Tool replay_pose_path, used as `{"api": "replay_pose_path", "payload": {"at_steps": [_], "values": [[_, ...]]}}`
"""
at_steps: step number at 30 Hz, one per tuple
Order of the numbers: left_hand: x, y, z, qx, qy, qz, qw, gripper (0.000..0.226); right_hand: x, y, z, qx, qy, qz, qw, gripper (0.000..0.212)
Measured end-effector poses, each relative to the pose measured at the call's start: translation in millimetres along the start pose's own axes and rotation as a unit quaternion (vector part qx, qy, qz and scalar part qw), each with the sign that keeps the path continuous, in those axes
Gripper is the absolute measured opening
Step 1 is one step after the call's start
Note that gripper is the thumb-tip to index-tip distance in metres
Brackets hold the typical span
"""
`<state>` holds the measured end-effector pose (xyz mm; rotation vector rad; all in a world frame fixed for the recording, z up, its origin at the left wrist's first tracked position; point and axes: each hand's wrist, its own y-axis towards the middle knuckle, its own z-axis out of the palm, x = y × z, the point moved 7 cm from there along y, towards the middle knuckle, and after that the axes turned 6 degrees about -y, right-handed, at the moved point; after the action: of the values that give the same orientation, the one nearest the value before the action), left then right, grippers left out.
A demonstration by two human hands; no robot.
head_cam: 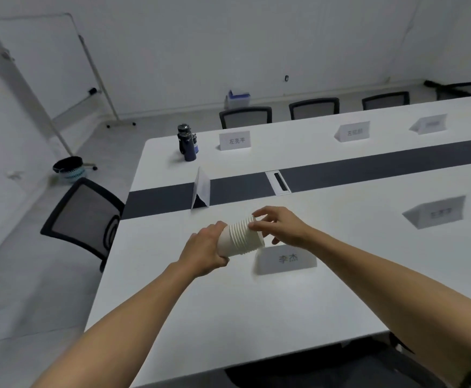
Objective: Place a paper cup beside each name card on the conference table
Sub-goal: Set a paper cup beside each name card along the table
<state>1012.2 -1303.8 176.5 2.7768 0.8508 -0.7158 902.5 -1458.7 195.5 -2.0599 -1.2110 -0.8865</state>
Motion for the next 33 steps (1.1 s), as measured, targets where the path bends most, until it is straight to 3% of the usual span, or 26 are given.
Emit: {"api": "replay_pose_path", "payload": {"at_steps": [11,24,30,33], "values": [[16,42,-11,0.014,-0.053,0.007,0.998,0.064,0,42,-5,0.036,0.084,0.036,0.995,0.040],[12,58,0,0.037,-0.119,0.024,0.992,0.066,-1,48,-4,0.026,0.086,0.065,0.994,0.066],[13,57,-1,0.045,-0.116,0.034,0.992,0.063,-2,44,-8,0.044,0.085,0.073,0.993,0.043],[23,56,-1,0.047,-0.114,0.027,0.992,0.062,-5,42,-11,0.048,0.094,0.084,0.991,0.047]]}}
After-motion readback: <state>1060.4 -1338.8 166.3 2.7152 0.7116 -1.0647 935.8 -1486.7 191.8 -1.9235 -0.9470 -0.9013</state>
